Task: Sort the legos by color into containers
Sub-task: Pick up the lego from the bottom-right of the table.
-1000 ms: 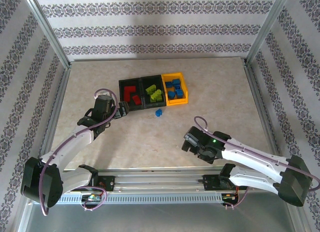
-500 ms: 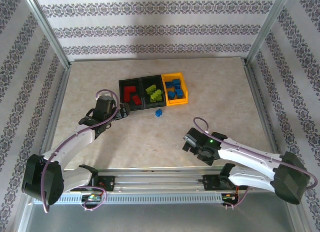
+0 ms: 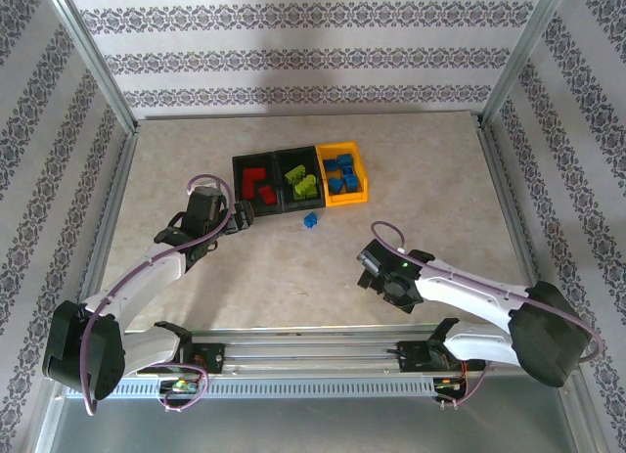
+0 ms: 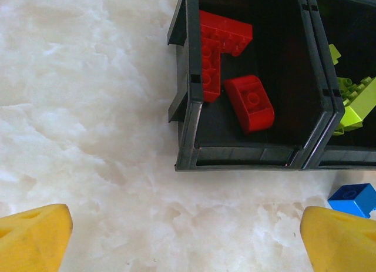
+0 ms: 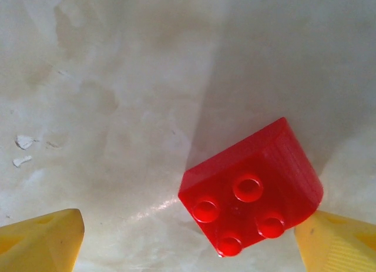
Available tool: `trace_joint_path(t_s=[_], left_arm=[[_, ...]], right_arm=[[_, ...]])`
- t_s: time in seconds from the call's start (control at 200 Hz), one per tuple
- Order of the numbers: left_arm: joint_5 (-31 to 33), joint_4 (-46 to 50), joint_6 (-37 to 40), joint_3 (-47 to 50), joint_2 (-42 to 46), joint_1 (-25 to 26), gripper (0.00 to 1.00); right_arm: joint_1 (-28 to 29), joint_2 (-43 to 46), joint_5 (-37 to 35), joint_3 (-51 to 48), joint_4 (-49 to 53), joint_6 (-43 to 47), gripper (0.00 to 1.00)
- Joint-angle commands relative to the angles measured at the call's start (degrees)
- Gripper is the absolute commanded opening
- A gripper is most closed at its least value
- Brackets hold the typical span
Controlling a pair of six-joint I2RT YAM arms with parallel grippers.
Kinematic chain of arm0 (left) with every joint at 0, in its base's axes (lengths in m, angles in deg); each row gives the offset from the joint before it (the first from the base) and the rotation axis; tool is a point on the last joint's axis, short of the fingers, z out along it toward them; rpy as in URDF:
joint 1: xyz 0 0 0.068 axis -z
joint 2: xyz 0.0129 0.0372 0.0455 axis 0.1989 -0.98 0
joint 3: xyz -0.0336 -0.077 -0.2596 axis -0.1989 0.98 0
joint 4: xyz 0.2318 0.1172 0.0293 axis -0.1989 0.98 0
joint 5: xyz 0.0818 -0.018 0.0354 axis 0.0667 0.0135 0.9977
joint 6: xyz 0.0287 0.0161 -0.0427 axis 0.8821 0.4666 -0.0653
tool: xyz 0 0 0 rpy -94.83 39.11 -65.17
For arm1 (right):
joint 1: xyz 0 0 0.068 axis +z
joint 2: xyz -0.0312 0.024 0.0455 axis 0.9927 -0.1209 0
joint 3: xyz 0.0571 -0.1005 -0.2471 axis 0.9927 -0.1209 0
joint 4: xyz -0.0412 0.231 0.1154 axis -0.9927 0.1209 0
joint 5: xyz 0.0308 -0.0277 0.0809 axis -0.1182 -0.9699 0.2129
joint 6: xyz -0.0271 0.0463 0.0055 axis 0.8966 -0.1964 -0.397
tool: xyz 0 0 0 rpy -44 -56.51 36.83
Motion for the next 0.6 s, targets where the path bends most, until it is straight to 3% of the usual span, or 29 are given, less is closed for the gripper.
trace_joint_path(t_s=[0.0, 0.38, 0.595], left_arm=[[-0.1, -1.1, -0.6, 0.7, -0.2, -0.8, 1.00], [0.2, -0.3, -0.5, 0.3, 0.2, -0.9, 1.00], [0.4, -0.4, -0.4, 0.4, 0.4, -1.0, 1.00]], right_arm=[[-0.9, -1.9, -2.1, 3.2, -1.4, 4.1, 0.91], [-2.7, -11.7, -0.3, 8.7, -2.4, 11.1, 0.82], [-3.4, -14.4, 2.4, 8.6, -3.1, 12.4, 0.70]])
